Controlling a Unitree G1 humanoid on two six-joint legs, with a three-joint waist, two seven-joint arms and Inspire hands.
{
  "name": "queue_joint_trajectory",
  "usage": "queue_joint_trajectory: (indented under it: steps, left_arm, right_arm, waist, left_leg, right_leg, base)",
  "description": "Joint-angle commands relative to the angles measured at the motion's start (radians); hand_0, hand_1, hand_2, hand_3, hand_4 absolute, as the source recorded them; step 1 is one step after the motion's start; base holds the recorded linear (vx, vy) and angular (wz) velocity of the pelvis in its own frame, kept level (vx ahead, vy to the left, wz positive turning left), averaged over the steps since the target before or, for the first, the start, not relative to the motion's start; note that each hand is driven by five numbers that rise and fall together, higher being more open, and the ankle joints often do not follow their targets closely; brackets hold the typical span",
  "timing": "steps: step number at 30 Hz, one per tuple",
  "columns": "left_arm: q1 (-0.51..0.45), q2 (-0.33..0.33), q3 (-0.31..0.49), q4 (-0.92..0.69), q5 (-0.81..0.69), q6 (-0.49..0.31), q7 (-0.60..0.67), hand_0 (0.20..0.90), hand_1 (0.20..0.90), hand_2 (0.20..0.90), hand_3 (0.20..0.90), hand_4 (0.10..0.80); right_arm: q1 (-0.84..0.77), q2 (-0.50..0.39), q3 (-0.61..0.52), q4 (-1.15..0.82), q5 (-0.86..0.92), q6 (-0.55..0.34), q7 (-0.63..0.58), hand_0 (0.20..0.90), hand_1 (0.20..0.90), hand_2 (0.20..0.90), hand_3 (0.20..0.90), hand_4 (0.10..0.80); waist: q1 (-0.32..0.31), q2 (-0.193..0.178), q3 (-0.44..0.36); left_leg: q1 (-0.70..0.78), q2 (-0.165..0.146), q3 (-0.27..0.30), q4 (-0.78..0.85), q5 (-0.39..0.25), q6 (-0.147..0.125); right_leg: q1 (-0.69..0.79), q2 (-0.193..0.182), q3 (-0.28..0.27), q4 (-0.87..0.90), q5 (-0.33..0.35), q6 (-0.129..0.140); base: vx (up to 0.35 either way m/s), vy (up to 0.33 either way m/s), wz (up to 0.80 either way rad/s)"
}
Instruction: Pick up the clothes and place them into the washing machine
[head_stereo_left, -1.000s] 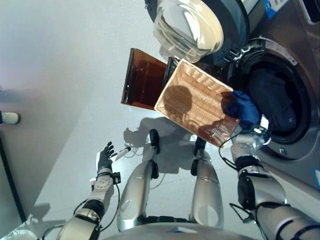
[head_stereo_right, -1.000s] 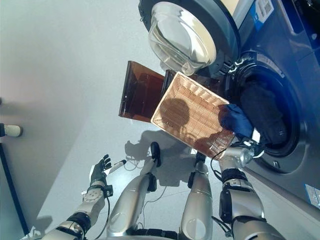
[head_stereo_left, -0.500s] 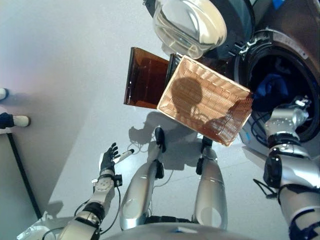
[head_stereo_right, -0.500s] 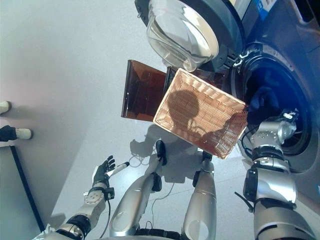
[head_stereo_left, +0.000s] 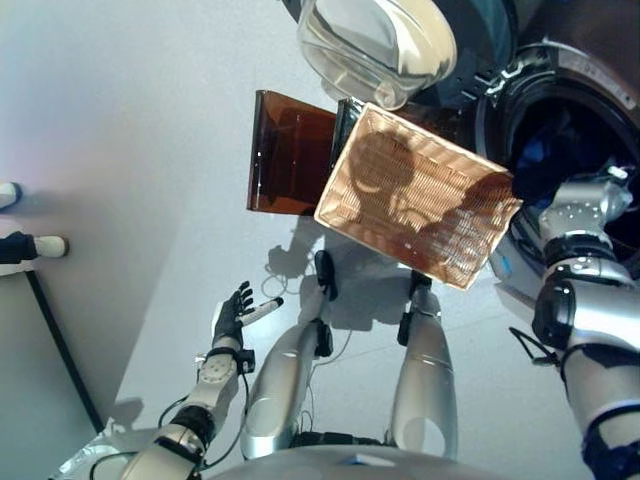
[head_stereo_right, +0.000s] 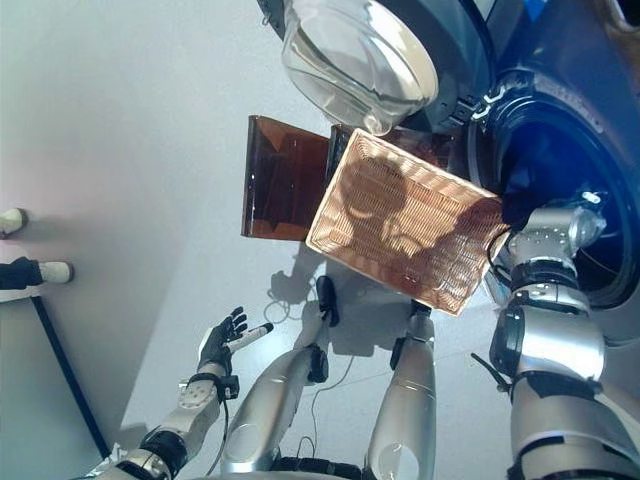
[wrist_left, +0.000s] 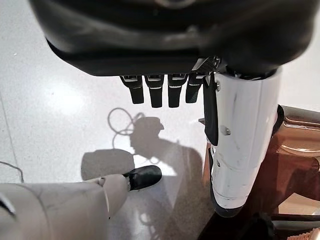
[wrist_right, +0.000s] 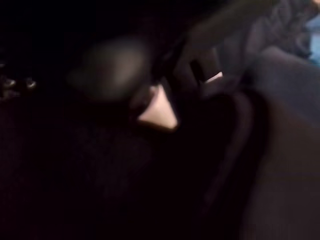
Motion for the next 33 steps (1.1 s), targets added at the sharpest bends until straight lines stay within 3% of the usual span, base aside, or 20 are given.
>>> queue_joint_trajectory:
  steps: [1,9,21,26,33]
  left_arm:
    - [0.052,-0.006,-0.029,0.009,-0.032,-0.028,0.015,0.900,0.900,0.900,0.900,0.800]
    - [0.050,-0.012,-0.032,0.016,-0.033,-0.027,0.024,0.900,0.900,0.900,0.900,0.800]
    - [0.047,-0.009,0.001,0.035,-0.040,-0.030,0.036,0.900,0.900,0.900,0.900,0.800]
    - [0.051,-0.008,0.011,0.034,-0.047,-0.033,0.034,0.900,0.900,0.900,0.900,0.800]
    - [0.042,-0.012,0.023,0.048,-0.036,-0.025,0.023,0.900,0.900,0.900,0.900,0.800]
  right_arm:
    - [-0.178,-0.244,0.081,-0.083,0.008,-0.173,0.022,0.200,0.200,0.200,0.200,0.300]
    - [-0.216,-0.299,0.066,-0.103,0.026,-0.218,-0.017,0.200,0.200,0.200,0.200,0.300]
    - [-0.185,-0.423,0.056,-0.071,-0.042,-0.195,-0.073,0.200,0.200,0.200,0.200,0.300]
    - [-0.149,-0.458,0.042,-0.051,-0.069,-0.169,-0.082,0.200,0.200,0.200,0.200,0.300]
    - [-0.021,-0.472,0.017,0.103,-0.095,-0.050,-0.028,0.200,0.200,0.200,0.200,0.300]
  waist:
    - [0.008,0.097,-0.054]
    - [-0.001,0.112,-0.075]
    - [-0.033,0.105,-0.068]
    - [-0.048,0.103,-0.062]
    - [-0.068,0.084,-0.057]
  left_leg:
    - [-0.061,-0.009,0.004,0.107,-0.047,-0.104]
    - [-0.058,-0.016,0.005,0.102,-0.050,-0.106]
    - [-0.065,-0.011,0.019,0.107,-0.046,-0.108]
    - [-0.067,-0.009,0.025,0.117,-0.051,-0.105]
    - [-0.055,-0.001,0.031,0.135,-0.069,-0.099]
  right_leg:
    - [-0.006,0.023,0.014,0.088,-0.080,-0.052]
    - [-0.014,0.015,0.018,0.104,-0.091,-0.052]
    - [-0.021,0.022,0.025,0.112,-0.087,-0.055]
    - [-0.026,0.028,0.035,0.118,-0.087,-0.057]
    - [-0.012,0.033,0.036,0.124,-0.094,-0.059]
  base:
    - [0.043,0.020,0.10]
    - [0.029,0.012,0.05]
    - [0.001,-0.003,0.01]
    - [-0.007,-0.001,0.00]
    - [-0.010,0.000,0.01]
